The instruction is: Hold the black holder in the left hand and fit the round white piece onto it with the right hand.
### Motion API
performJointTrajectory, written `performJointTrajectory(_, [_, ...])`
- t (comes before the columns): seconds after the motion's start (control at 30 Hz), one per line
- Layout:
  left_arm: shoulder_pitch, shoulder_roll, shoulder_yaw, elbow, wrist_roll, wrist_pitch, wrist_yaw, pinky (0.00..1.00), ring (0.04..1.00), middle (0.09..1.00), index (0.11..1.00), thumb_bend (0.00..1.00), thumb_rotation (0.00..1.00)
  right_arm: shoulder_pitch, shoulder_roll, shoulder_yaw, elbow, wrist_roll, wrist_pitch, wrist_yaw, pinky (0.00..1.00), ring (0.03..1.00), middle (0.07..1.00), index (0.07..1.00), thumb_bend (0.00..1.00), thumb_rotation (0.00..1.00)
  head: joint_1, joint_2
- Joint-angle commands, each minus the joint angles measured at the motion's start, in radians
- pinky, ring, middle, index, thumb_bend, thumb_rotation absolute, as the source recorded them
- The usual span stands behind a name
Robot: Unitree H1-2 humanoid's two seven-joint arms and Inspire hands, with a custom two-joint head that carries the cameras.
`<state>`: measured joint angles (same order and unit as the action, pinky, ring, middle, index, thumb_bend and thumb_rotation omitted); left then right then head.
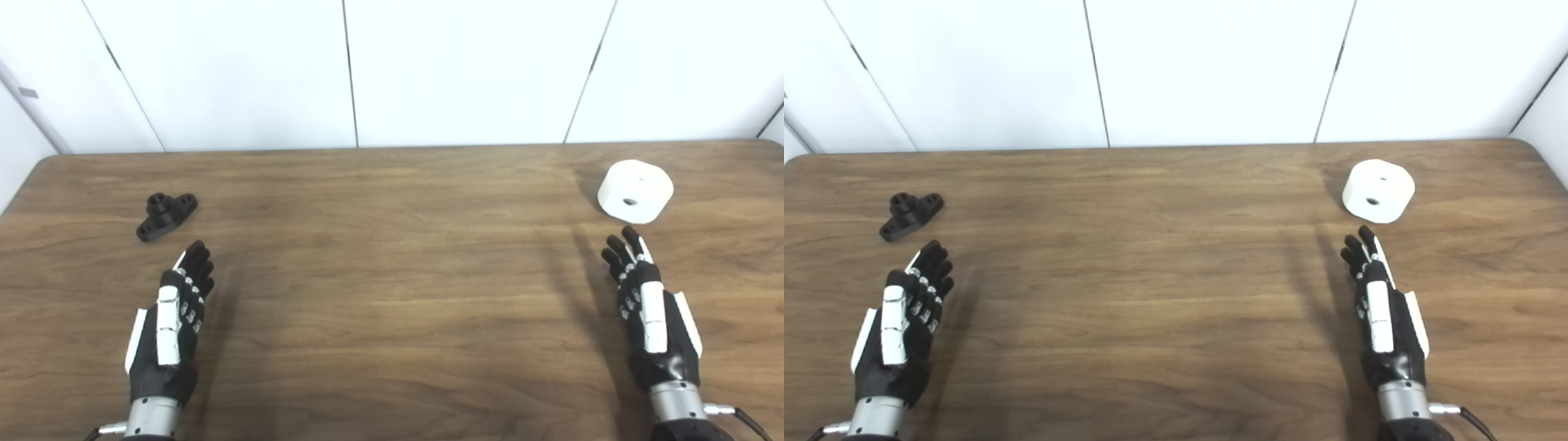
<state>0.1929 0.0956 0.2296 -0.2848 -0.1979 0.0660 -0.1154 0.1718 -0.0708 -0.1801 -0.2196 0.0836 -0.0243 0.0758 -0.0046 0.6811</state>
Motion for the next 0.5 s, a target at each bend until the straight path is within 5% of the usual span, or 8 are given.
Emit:
performJointTrajectory(0.0, [0.011, 0.023, -0.001, -0.032, -0.001, -0.019, 0.003, 0.98, 0.973, 0.965, 0.935, 0.56, 1.00, 0.042, -0.015, 0.004, -0.033, -0.001, -0.018, -0.003, 1.00, 0.944, 0.942, 0.963, 0.55, 1.00, -0.001, 0.000])
performJointTrajectory(0.27, [0.011, 0.018, -0.006, -0.036, 0.010, -0.024, 0.007, 0.97, 0.965, 0.959, 0.938, 0.55, 1.00, 0.041, -0.015, 0.000, -0.030, 0.009, -0.022, 0.000, 1.00, 0.943, 0.941, 0.963, 0.55, 1.00, 0.008, -0.003])
performJointTrajectory(0.47, [0.019, 0.000, -0.019, -0.037, 0.025, -0.034, 0.016, 0.96, 0.963, 0.955, 0.924, 0.55, 1.00, 0.044, -0.033, -0.012, -0.018, 0.036, -0.035, 0.017, 1.00, 0.955, 0.949, 0.966, 0.56, 1.00, 0.097, -0.029])
